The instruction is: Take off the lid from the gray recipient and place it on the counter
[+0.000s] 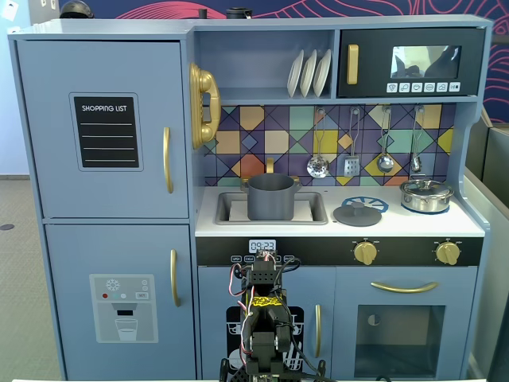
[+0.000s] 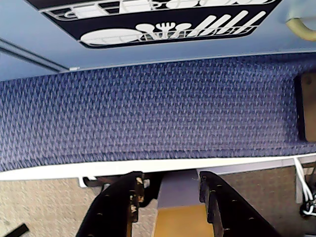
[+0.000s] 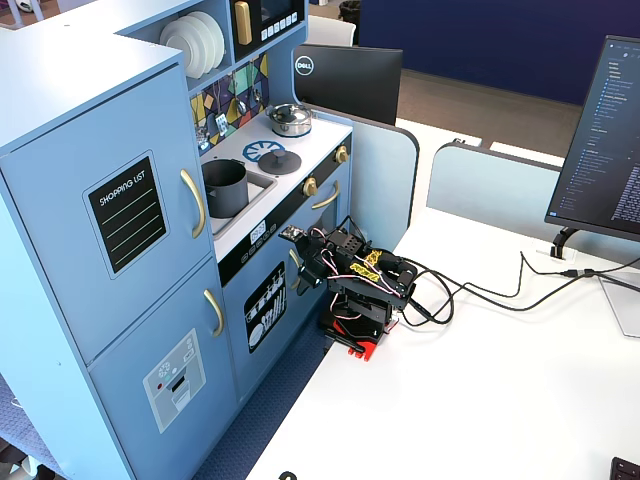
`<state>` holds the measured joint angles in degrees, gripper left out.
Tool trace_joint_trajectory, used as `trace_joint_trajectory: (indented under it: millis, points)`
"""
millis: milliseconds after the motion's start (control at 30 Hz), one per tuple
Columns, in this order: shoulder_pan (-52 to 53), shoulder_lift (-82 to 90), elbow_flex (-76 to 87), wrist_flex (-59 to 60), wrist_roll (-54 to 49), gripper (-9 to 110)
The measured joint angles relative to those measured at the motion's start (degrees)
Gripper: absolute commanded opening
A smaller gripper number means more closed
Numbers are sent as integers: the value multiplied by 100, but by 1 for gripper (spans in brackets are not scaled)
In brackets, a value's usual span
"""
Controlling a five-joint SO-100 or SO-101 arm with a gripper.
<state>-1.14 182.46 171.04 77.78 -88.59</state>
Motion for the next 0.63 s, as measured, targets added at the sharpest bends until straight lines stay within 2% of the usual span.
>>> trace_joint_trajectory:
  millis: [633]
  points:
    - [0,0,0,0,18,8]
